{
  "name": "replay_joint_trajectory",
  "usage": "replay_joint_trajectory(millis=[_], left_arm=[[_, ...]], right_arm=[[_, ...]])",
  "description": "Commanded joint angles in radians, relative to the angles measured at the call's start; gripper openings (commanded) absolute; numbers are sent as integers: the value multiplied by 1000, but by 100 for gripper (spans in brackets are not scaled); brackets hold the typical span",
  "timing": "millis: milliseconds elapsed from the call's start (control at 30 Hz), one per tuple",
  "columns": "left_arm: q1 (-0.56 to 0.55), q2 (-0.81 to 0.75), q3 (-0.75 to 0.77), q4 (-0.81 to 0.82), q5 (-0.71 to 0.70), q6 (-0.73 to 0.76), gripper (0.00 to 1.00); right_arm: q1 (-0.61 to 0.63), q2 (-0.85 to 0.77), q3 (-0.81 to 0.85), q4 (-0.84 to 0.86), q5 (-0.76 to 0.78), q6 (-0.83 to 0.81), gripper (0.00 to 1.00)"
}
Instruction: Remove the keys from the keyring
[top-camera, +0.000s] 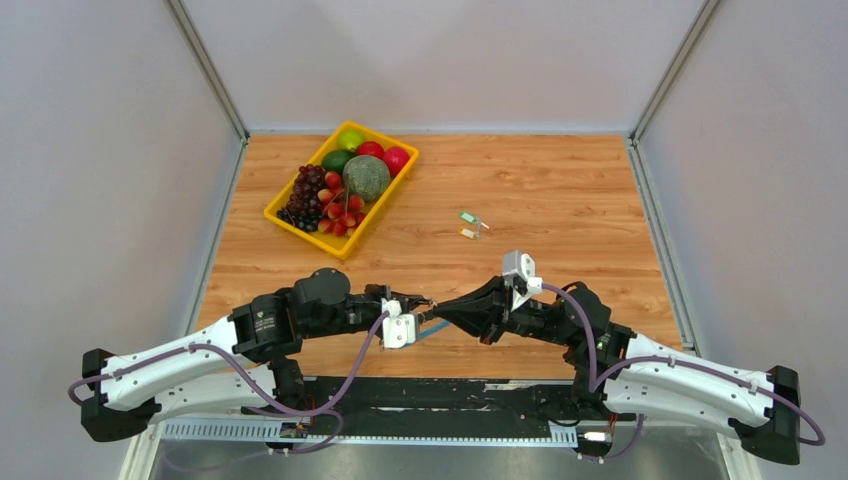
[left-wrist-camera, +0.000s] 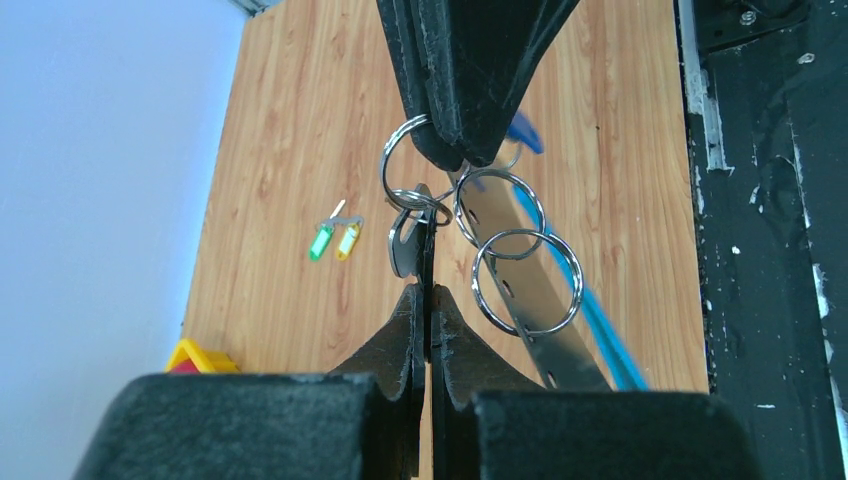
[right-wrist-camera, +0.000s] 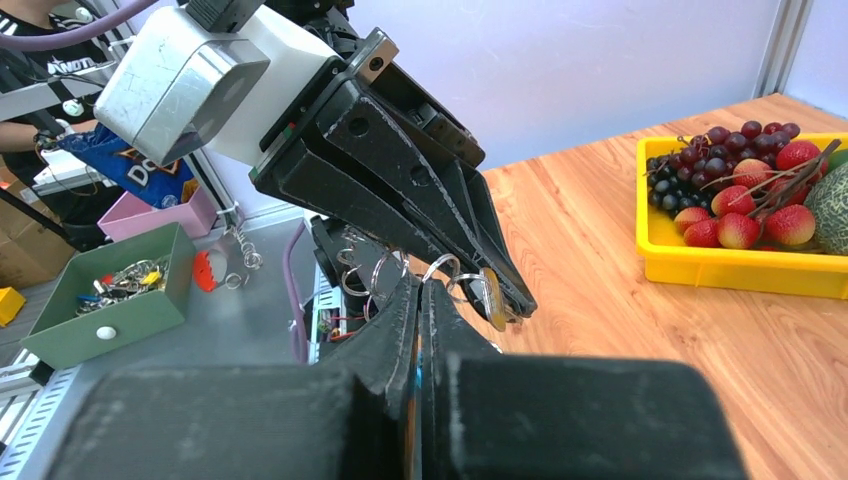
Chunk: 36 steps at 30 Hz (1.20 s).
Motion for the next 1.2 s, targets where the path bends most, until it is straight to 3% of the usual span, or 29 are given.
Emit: replay_joint_trajectory(millis=[0, 300, 533, 1167], left_arm=[[5, 1, -2, 31, 26, 16, 0], [5, 2, -3, 22, 69, 28, 0], [5, 4, -4, 34, -26, 16, 0], [5, -22, -1, 50, -120, 6, 0]], right_arm=[[8, -3, 65, 48, -17, -31, 0], [8, 12, 52, 75, -17, -17, 0], [8, 22, 33, 127, -67, 45, 0], [8, 74, -64, 276, -130, 253, 0]])
